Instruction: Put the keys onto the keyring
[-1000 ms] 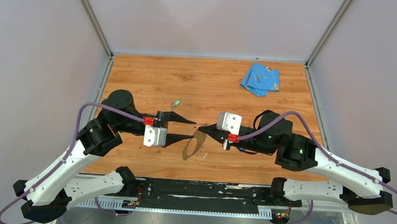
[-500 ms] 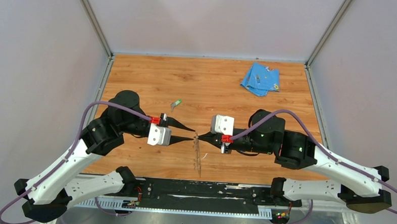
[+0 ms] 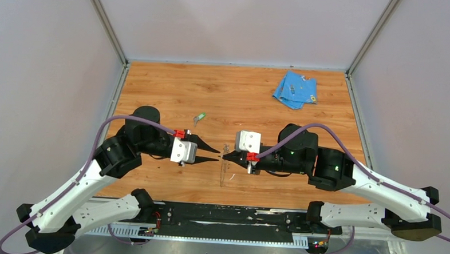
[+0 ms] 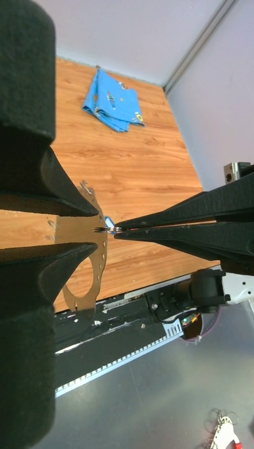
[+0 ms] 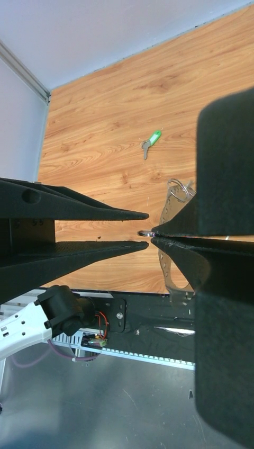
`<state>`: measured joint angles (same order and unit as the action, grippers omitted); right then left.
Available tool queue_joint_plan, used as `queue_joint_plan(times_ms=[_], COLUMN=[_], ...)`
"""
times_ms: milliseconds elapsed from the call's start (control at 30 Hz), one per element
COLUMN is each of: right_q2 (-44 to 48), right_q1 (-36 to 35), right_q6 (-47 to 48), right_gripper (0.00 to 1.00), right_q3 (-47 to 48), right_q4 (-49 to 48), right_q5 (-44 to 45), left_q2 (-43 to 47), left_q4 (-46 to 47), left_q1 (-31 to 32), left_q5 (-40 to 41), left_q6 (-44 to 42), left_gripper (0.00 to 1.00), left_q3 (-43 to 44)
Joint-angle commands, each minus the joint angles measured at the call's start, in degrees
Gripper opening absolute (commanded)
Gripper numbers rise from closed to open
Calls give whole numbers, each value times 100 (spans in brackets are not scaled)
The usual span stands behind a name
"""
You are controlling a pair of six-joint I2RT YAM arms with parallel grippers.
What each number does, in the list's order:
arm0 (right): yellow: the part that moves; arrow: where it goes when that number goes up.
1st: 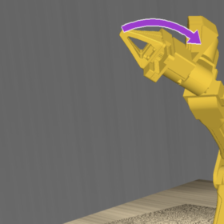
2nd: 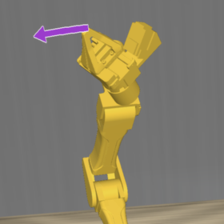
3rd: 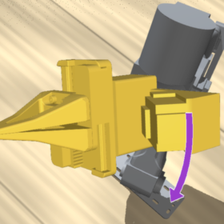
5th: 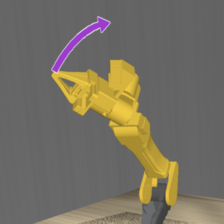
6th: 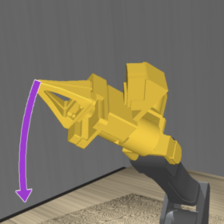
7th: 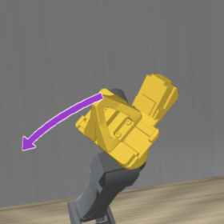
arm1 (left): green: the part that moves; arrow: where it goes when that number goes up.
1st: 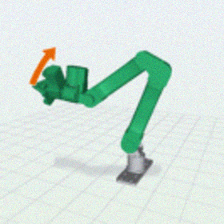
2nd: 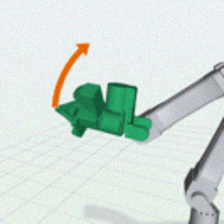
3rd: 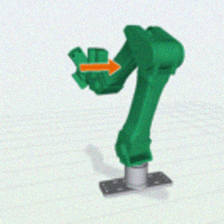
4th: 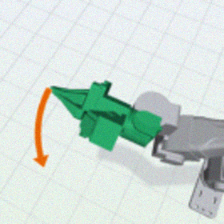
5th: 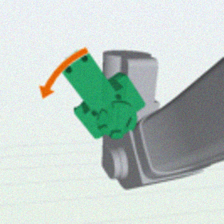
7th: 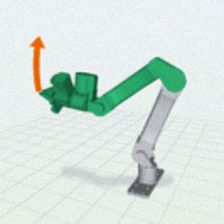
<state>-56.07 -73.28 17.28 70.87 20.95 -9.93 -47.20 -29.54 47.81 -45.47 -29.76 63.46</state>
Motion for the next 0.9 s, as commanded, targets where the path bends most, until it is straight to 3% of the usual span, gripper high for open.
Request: queue_joint_plan(times_ms=[0,233,400,867], right_q2=[11,16,30,-3], right_q1=[-43,-41,-44,-42], right_q6=[-110,-187,-229,-259], right_gripper=[0,1,0,1], right_q3=[247,221,186,85], right_q4=[-186,-279,-375,-466], right_q5=[-61,-39,-18,24], left_q2=[126,120,95,22], left_q4=[311,716,539,595], left_q1=[33,30,32,35], left_q5=[324,270,122,117], left_q6=[360,718,779,1183], left_gripper=[29,23,13,8], left_q3=[-194,-294,-264,-250])
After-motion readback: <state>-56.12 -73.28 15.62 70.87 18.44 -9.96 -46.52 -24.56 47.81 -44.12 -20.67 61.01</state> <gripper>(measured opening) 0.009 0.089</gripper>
